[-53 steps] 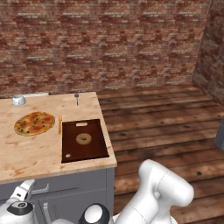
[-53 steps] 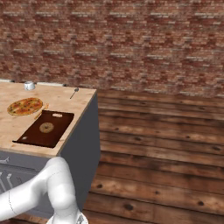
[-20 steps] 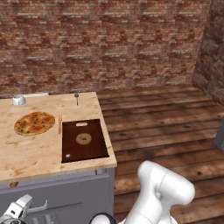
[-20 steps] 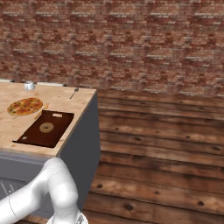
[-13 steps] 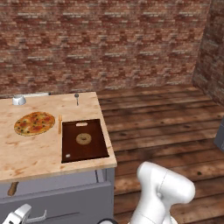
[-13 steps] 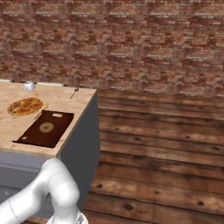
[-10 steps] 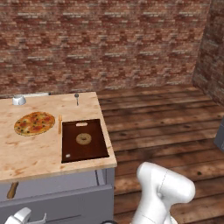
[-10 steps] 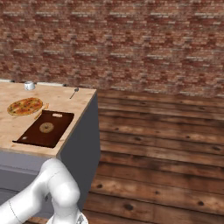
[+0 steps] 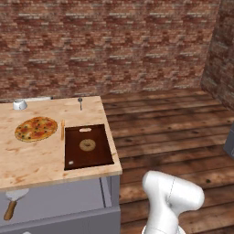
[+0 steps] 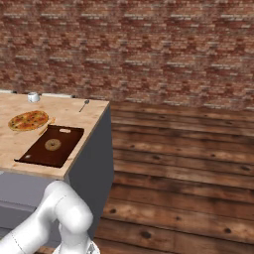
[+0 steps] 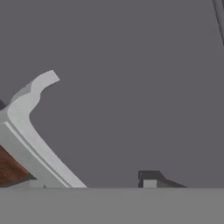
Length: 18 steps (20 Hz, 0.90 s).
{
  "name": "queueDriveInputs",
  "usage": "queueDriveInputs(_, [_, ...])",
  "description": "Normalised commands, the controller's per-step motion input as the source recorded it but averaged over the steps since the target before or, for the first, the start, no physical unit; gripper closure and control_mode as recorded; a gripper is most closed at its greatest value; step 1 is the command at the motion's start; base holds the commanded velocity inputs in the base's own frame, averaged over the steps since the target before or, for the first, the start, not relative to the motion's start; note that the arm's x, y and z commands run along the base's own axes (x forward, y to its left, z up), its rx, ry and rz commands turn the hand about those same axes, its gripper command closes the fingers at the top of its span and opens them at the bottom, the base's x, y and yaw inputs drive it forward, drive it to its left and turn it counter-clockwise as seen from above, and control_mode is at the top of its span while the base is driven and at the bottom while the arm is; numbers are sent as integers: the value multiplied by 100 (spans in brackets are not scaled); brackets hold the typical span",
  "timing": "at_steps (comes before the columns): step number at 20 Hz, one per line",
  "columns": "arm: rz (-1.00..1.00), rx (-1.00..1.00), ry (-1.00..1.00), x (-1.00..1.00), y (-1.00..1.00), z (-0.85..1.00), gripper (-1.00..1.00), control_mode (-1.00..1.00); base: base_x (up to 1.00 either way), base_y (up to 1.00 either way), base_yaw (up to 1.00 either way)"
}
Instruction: Take the pizza cutter from the drawer on the left and place it on the dining counter for cutting.
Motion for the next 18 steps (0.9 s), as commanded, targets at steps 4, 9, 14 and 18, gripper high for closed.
queueDriveInputs(4, [0,10,-5,-29,-33,76,-100,-100,0,0,0])
queueDriveInputs(9, [0,12,-2,0,-19,83,-100,-100,0,0,0])
queueDriveInputs(14, [0,6,3,8,-1,31,-100,-100,0,0,0])
queueDriveInputs(18, [0,0,8,26,2,-1,-100,-100,0,0,0])
